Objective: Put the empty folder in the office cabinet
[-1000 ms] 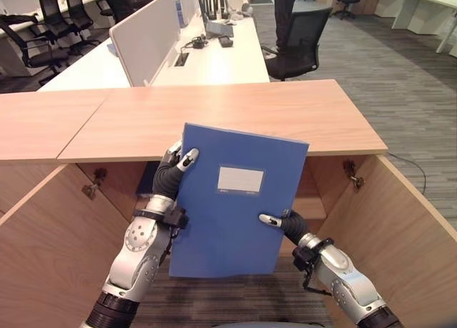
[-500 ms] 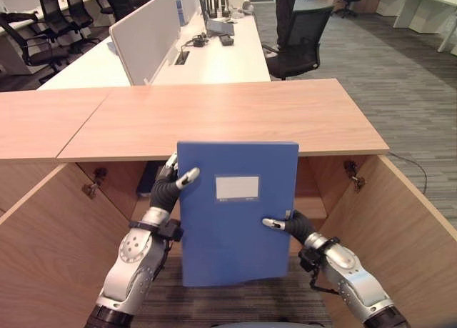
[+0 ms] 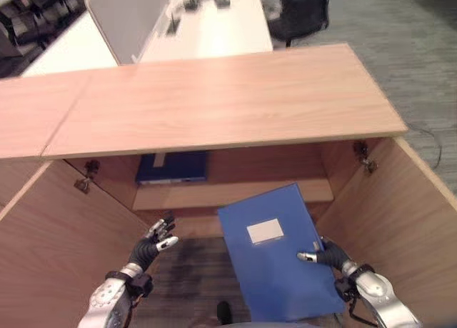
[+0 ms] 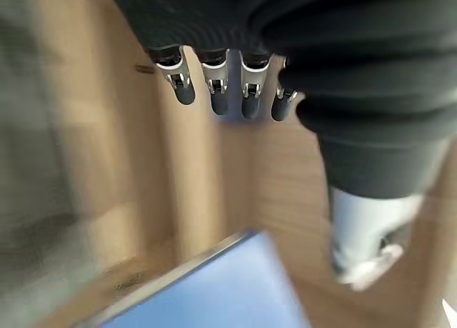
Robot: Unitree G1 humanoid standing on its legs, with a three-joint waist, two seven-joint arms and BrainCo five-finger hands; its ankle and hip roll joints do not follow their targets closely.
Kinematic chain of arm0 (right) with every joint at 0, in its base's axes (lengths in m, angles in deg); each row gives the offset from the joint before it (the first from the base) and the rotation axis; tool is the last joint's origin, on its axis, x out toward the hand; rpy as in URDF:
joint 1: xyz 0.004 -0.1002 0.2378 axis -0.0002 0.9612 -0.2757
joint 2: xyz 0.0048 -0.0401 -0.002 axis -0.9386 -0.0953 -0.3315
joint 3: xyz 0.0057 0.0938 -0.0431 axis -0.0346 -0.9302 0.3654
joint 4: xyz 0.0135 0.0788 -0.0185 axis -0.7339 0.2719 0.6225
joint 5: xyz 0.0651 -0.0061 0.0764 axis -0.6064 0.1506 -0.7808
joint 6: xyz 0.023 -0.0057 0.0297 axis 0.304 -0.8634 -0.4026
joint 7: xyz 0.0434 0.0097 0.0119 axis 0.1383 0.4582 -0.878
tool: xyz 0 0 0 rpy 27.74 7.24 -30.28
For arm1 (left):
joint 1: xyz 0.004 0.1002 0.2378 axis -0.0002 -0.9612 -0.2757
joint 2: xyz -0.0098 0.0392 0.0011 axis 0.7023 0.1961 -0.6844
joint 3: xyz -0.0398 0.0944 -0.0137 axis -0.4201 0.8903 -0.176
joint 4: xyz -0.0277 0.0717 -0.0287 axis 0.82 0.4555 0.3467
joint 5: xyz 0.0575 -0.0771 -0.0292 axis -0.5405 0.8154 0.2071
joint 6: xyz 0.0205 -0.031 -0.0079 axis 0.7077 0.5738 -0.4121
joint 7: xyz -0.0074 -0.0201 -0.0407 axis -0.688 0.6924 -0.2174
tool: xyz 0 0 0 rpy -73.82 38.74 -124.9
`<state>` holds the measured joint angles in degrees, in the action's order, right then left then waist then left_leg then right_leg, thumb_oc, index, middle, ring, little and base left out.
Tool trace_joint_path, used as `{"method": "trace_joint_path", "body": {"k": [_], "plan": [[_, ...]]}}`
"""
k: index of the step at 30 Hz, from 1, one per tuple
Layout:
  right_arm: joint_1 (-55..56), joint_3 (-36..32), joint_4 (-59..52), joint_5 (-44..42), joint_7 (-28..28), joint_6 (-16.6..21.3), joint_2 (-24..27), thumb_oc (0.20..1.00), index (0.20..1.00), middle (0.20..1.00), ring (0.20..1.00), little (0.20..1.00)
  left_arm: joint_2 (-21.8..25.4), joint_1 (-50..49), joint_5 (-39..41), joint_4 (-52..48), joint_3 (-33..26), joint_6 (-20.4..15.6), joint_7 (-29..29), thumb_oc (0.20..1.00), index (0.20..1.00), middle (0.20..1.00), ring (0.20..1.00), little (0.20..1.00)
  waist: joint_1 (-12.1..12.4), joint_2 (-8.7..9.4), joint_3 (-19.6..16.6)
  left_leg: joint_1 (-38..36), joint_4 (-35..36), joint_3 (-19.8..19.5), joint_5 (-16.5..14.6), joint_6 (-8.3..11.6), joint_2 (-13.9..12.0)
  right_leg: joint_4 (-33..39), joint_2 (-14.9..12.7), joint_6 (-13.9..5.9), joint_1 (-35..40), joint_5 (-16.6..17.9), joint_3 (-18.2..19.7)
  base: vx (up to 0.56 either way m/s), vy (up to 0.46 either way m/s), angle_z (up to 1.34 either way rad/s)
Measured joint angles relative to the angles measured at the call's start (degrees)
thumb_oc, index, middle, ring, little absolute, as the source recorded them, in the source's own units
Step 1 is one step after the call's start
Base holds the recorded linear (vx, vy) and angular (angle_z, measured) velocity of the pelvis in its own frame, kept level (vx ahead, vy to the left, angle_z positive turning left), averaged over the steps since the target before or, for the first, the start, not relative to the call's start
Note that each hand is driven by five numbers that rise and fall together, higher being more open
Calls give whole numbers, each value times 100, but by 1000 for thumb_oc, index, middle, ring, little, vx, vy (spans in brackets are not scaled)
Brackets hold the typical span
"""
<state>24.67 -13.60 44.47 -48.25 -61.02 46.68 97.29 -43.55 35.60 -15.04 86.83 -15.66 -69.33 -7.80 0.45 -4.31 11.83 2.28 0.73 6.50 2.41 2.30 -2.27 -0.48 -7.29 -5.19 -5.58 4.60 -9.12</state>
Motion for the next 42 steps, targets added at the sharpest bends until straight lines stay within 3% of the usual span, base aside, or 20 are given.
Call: {"method": "trace_joint_path", "body": {"k": [1,3,7,10,14,17,19,21,25,27,32,39,42], "plan": [[-295,88,165,-2,40,32,-80,200,200,200,200,200,-63,195,-27,205,190,-6,-13,1000,1000,1000,1000,1000,8,-2,304,240,-203,-19,0,0,-12,-222,-7,5,-245,-4,9,-199,-38,6],[-675,225,467,-8,157,69,-190,200,200,200,200,200,-280,447,-69,577,315,-7,-68,1000,1000,1000,1000,1000,13,2,582,526,-379,-62,1,4,-17,-526,-43,67,-568,-92,8,-184,-47,11],[-1183,270,946,-21,416,136,-469,200,200,200,200,200,-828,982,-89,1563,504,-1,-273,1000,1000,1000,1000,1000,35,-27,929,1020,-376,-212,89,51,-27,-925,-105,122,-1148,-195,-101,-122,-33,20],[-1400,405,1157,-458,602,141,-626,200,200,200,200,200,-818,1094,-246,1611,623,7,-404,1000,1000,1000,1000,1000,18,-46,1041,1311,-427,-187,109,77,-72,-1231,-101,228,-1555,-278,-77,-149,-21,0],[-1970,528,1568,-893,825,229,-842,200,200,200,200,200,-834,1621,-246,2064,746,-117,-566,1000,1000,1000,1000,1000,10,-108,1238,2103,-1100,-226,42,121,-135,-2045,-147,328,-2386,-560,-72,-134,-37,7],[-2499,441,1566,-1207,919,239,-928,200,200,200,200,200,-900,2042,-318,2745,810,-110,-689,1000,1000,1000,1000,1000,38,-199,1643,2759,-1832,-349,-158,204,-205,-2714,-164,457,-2940,-792,-118,-94,-59,16],[-2567,373,1521,-1789,965,287,-986,200,200,200,200,200,-989,2080,-470,3077,756,-97,-778,1000,1000,1000,1000,1000,93,-184,1664,2986,-2098,-441,-269,273,-244,-3031,-173,545,-3183,-971,-152,-35,-45,12],[-2522,348,1150,-1838,1015,293,-960,200,200,200,200,200,-1053,2067,-511,3132,597,-109,-781,1000,1000,1000,1000,1000,138,-180,1661,3031,-2084,-449,-273,272,-307,-3004,-107,560,-3191,-987,-159,-10,-18,-2],[-2506,323,201,-2348,1095,667,-1072,200,200,200,200,200,-1043,2059,-522,3063,553,-117,-841,1000,1000,1000,1000,1000,75,-160,1628,3148,-2111,-478,-267,277,-384,-3039,-69,586,-3269,-1013,-259,-46,-22,7],[-2785,223,249,-2705,1225,787,-1341,200,200,200,200,200,-1036,2095,-524,3061,550,-118,-942,1000,1000,1000,1000,1000,99,-141,1518,3490,-2378,-522,-297,321,-388,-3288,-104,616,-3604,-1073,-267,-68,-2,7],[-2937,171,255,-2708,1340,879,-1420,200,200,200,200,200,-1004,2137,-650,3056,547,-131,-1048,1000,1000,1000,1000,1000,183,-129,1358,4266,-3250,-538,-610,307,-414,-3933,-180,666,-4284,-1272,-209,-41,11,-1],[-3027,-114,171,-3211,1832,961,-1693,200,200,200,200,200,-1009,2122,-745,3109,553,-124,-1223,1000,1000,1000,1000,1000,175,-135,1329,4263,-3265,-582,-645,328,-419,-3915,-155,653,-4253,-1275,-214,1,-2,0],[-3595,-300,166,-3385,2179,1236,-1842,200,200,200,200,200,-1011,2108,-742,3109,611,-118,-1336,1000,1000,1000,1000,1000,233,-129,1031,4313,-3170,-617,-641,332,-420,-3848,-122,645,-4286,-1269,-222,13,-16,10]]}}
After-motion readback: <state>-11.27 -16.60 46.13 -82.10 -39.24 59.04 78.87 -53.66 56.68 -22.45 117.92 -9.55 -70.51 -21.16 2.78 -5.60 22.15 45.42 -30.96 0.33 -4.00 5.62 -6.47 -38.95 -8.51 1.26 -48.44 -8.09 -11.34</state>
